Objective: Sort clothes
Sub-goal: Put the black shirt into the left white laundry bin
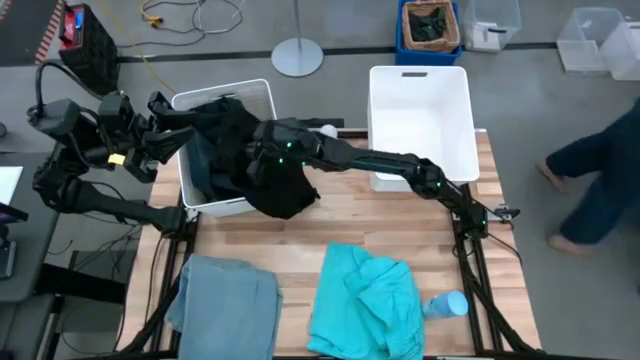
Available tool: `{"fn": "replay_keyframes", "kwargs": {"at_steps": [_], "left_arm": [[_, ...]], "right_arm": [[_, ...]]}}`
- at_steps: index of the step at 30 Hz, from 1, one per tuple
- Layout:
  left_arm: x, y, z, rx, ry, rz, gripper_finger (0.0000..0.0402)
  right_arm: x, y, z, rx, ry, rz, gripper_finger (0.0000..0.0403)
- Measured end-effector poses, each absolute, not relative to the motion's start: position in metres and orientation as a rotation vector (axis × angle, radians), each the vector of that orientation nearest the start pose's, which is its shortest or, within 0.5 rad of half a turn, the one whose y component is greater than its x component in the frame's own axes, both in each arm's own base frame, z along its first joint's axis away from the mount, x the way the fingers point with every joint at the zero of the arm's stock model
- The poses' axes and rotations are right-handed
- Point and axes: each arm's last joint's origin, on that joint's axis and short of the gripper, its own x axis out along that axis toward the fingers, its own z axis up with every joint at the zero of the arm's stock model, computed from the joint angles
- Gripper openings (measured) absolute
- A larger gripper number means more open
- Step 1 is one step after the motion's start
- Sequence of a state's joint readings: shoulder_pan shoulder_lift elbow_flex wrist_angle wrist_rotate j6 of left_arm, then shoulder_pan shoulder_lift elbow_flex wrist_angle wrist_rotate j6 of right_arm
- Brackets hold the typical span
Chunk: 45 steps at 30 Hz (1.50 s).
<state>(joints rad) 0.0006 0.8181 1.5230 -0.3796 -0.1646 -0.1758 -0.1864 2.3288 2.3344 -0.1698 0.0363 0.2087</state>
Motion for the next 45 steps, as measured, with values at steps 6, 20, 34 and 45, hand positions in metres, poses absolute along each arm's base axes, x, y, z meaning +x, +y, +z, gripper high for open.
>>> {"fn": "replay_keyframes", "kwargs": {"at_steps": [6,20,34,45], "left_arm": [[0.079,0.005,0.529,-0.194,-0.316,0.138,0.018],[0.08,0.005,0.528,-0.193,-0.304,0.149,0.018],[0.08,0.005,0.528,-0.192,-0.305,0.147,0.018],[0.08,0.005,0.528,-0.194,-0.305,0.146,0.018]], "right_arm": [[0.532,-0.085,0.329,0.168,0.272,-0.208,0.0096],[0.509,-0.059,0.385,0.035,0.181,-0.17,0.0259],[0.465,-0.037,0.402,-0.074,0.48,-0.258,0.025],[0.468,0.008,0.366,-0.069,0.618,-0.244,0.0222]]}}
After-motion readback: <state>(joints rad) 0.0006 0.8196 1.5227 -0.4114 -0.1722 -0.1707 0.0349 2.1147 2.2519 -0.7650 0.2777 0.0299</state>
